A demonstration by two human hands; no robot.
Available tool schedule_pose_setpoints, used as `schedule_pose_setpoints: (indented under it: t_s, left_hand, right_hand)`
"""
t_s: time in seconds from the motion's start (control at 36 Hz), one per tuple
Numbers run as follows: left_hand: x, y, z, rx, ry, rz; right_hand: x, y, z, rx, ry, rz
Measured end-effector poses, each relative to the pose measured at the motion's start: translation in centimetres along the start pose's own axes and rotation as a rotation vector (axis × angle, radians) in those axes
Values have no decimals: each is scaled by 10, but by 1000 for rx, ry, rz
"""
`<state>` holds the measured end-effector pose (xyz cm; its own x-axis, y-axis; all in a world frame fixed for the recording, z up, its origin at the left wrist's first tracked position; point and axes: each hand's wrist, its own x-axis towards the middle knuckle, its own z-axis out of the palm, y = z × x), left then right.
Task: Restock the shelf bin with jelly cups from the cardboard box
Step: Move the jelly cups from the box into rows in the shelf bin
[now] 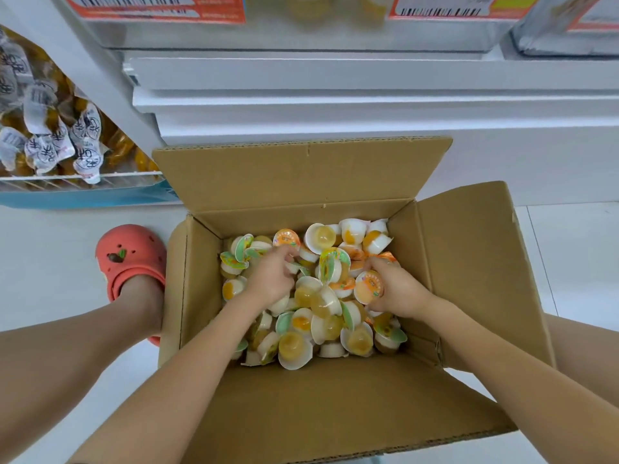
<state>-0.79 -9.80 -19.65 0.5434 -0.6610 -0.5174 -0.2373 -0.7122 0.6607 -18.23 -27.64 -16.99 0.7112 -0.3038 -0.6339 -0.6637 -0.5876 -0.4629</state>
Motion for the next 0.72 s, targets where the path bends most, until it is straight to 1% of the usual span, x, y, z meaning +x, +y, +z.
schedule_pose_setpoints:
  t_s: [0.03,0.06,0.08,0.19,0.28,0.36,0.5,0.56,0.64,0.67,0.69,0.72]
  left_hand:
    - [4,1,-4,41,87,-3]
    - [9,2,-7,72,142,9]
    - [13,5,-9,94,162,36]
    - [30,20,-5,209,148,185]
    - [42,31,6,346,136,249]
    - [46,39,19,469,119,257]
    - [47,40,27,490,165,231]
    - [42,38,23,385,188,244]
    - [25,40,8,16,269,266]
    - [18,44,1,-138,254,242]
    - [12,51,-7,-343,197,185]
    - [4,59,-15,-602,99,104]
  right_hand:
    - [-2,1,2,29,28,-10]
    - [-3,2,4,57,52,-15]
    - [-4,3,6,92,75,-13]
    - [-7,2,10,306,171,9]
    - [-7,0,9,371,211,12]
    - [-6,-1,7,404,214,17]
    - [-6,-3,6,409,196,18]
    - [-8,-5,5,415,203,14]
    - [-13,-12,-2,436,211,6]
    - [-14,-15,-5,443,213,4]
    - [-15,-19,-9,444,218,-2]
    - [-16,-24,-13,438,223,-12]
